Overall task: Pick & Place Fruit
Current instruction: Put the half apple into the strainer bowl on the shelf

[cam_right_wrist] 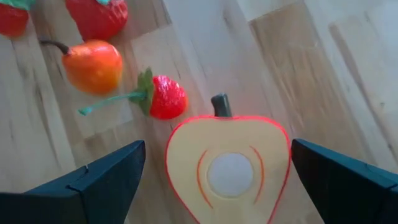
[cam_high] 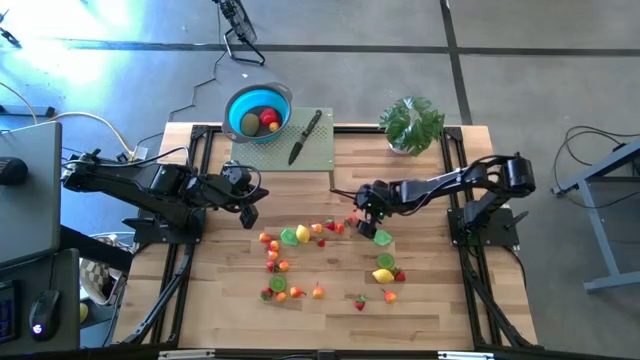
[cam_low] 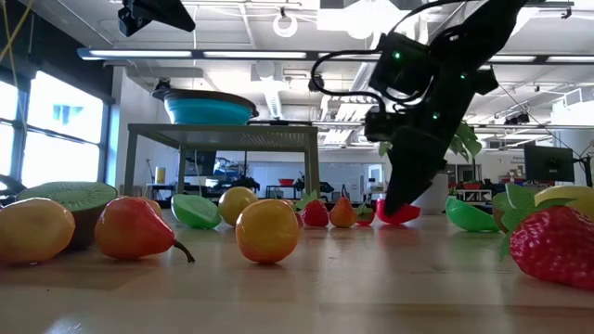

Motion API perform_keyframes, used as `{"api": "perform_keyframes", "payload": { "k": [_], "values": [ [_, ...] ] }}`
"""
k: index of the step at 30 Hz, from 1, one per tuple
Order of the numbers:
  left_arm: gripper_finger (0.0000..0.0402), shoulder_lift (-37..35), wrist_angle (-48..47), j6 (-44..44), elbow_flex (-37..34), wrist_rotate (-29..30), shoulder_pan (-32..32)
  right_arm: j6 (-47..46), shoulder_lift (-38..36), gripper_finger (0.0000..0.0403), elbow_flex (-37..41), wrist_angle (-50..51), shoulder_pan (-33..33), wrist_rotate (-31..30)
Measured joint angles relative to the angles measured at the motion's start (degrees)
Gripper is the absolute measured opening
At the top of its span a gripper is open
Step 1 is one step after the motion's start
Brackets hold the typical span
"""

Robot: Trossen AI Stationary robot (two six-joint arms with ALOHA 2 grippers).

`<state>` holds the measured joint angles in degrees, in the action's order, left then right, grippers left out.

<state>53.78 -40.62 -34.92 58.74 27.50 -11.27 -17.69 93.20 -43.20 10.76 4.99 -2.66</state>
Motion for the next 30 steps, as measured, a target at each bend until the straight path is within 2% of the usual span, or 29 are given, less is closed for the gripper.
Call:
{"api": "perform_keyframes", "payload": {
  "k": [6, 24, 30],
  "values": [
    [0.0000, 0.0, -0.1, 0.1, 0.0, 0.0, 0.0, 0.0, 0.1, 0.0380, 0.0, -0.2, 0.0, 2.6],
    [0.0000, 0.0, -0.1, 0.1, 0.0, 0.0, 0.0, 0.0, 0.1, 0.0277, 0.0, -0.2, 0.0, 1.5],
    [0.0000, 0.0, -0.1, 0.1, 0.0, 0.0, 0.0, 0.0, 0.1, 0.0264, 0.0, -0.2, 0.0, 1.3]
  ]
}}
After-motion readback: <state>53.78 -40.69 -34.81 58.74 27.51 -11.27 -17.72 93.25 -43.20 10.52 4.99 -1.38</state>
